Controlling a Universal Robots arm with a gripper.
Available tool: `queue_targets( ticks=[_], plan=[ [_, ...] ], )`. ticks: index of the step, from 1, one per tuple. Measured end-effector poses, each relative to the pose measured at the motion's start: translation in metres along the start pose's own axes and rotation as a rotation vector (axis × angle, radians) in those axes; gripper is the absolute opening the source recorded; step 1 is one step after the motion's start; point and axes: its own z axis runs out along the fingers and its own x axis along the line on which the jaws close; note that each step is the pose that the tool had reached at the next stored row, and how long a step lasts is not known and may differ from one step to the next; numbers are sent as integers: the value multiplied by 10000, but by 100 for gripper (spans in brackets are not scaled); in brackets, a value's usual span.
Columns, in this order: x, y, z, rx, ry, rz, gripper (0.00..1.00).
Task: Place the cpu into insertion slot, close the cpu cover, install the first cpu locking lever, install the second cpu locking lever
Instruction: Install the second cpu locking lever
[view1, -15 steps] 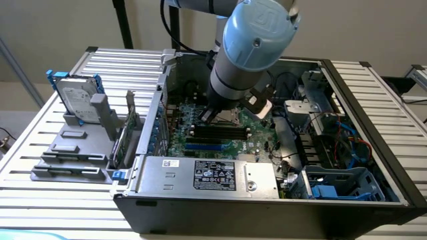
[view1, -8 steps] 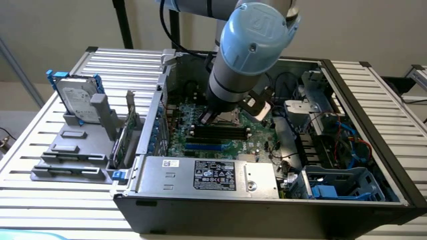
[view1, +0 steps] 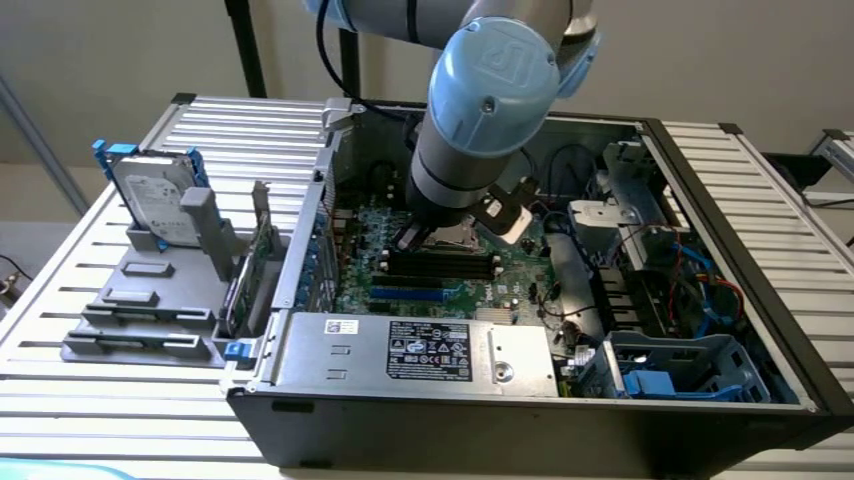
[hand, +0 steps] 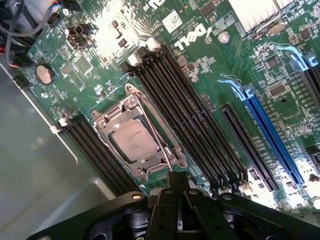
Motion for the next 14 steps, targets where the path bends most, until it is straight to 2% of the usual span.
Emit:
queue_targets(
  ticks=[7, 14],
  plan=[
    [-37, 0, 110, -3, 2, -3, 11],
    [-64, -19, 171, -24, -28, 1, 11]
  ],
)
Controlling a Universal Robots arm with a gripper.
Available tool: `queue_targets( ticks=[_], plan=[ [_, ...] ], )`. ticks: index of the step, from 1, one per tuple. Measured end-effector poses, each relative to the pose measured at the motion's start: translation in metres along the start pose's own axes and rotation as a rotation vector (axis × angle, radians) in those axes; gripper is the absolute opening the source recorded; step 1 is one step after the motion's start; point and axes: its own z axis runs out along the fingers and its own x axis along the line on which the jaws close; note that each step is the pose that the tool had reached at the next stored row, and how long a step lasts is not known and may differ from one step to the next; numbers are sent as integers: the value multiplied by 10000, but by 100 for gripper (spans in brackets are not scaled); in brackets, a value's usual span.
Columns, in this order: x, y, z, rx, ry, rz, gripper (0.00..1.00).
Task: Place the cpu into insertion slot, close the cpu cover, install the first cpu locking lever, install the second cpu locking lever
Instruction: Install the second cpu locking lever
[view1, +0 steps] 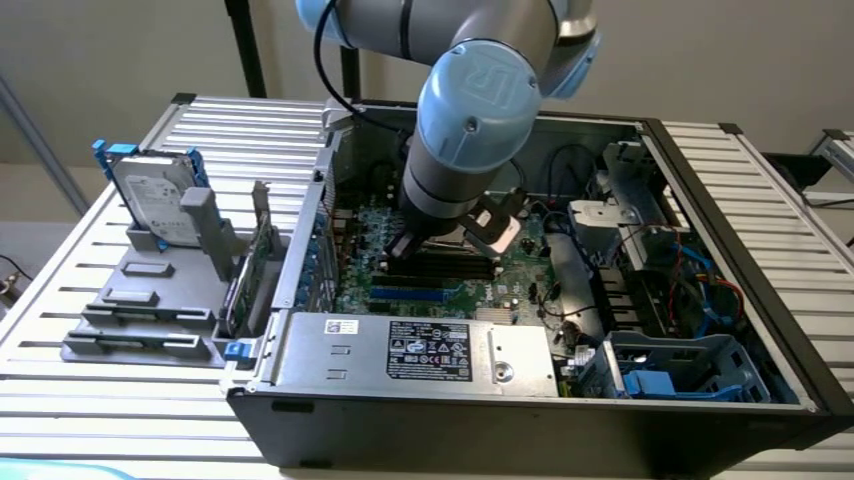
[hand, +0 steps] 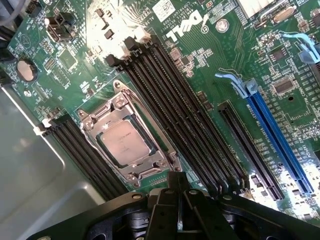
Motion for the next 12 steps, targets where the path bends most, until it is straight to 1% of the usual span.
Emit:
queue_targets(
  ticks=[12],
  plan=[
    [-10, -14, 76, -52, -71, 9, 11]
  ],
)
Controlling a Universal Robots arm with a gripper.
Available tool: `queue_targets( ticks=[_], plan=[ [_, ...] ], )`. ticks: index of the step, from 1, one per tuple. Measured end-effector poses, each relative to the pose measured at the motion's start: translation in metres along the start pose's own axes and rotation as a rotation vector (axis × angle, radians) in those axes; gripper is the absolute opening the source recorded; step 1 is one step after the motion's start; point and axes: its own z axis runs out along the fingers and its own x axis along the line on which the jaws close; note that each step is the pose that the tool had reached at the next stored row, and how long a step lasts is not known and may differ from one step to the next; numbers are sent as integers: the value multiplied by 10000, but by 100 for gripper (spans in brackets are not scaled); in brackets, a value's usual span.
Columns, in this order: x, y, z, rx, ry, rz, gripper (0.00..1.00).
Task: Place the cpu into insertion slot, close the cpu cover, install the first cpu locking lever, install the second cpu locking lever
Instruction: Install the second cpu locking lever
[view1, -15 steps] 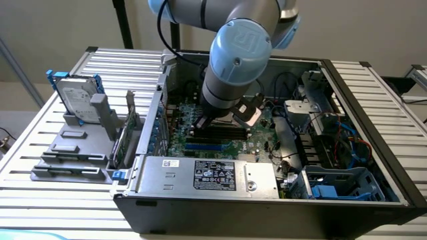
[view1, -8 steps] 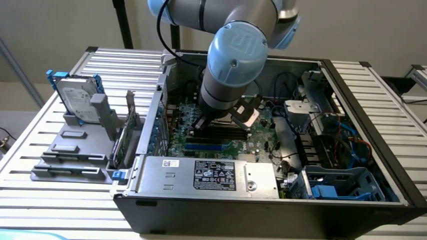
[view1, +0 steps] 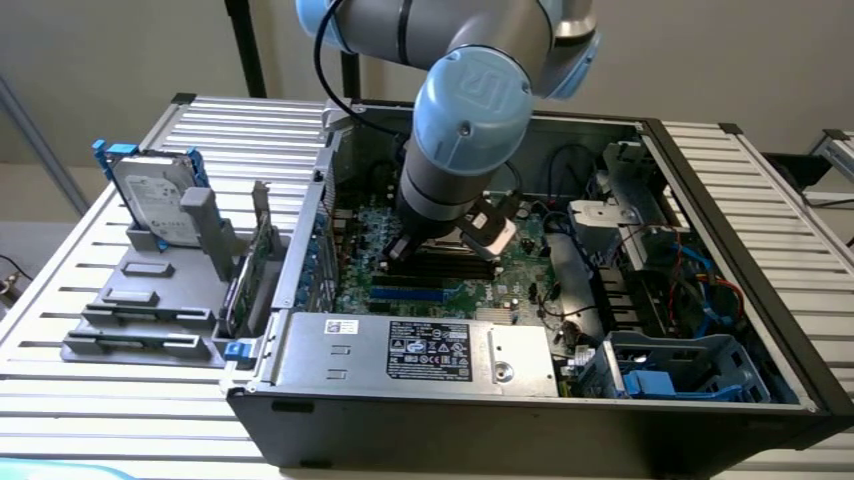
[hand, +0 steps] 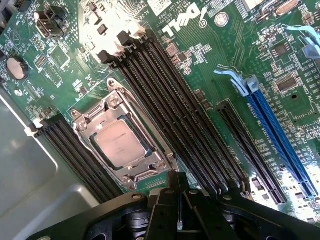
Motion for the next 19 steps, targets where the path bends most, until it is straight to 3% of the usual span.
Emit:
queue_targets(
  ticks=[15, 19],
  plan=[
    [21, -35, 85, -57, -79, 7, 11],
    [23, -39, 94, -100, -137, 12, 11]
  ],
)
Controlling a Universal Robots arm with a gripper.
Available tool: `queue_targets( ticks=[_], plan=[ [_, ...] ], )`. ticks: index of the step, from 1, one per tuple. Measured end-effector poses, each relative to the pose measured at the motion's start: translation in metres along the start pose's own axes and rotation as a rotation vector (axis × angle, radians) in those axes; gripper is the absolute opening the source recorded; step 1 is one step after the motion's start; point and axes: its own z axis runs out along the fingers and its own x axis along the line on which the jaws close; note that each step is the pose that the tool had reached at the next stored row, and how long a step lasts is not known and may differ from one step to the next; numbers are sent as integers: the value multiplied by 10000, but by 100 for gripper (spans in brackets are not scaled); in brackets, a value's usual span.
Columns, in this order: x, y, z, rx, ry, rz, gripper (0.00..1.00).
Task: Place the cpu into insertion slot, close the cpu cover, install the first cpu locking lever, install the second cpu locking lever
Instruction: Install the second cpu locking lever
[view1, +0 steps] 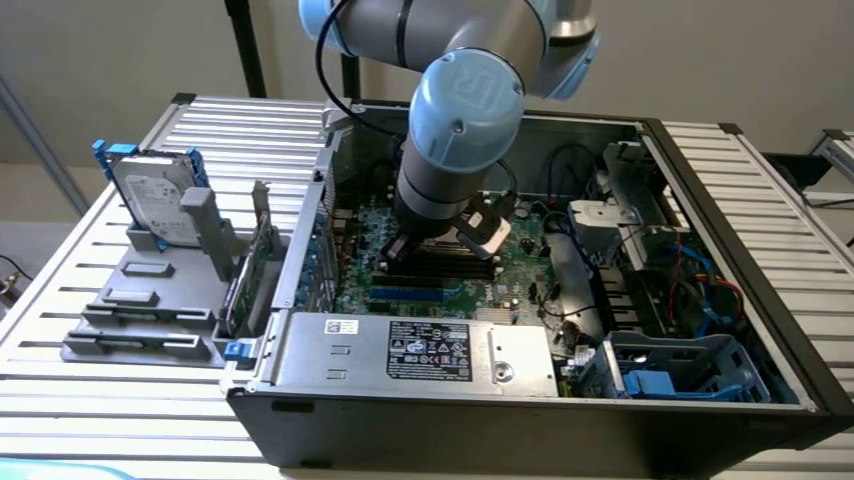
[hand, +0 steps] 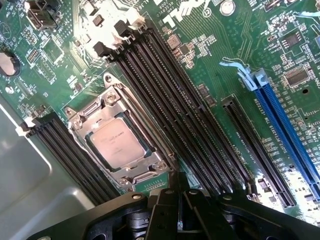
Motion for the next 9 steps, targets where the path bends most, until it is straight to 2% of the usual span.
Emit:
queue_targets(
  ticks=[7, 9],
  plan=[
    [-2, -3, 0, -157, -220, 24, 11],
    [-2, -4, 0, -177, -250, 27, 11]
  ],
)
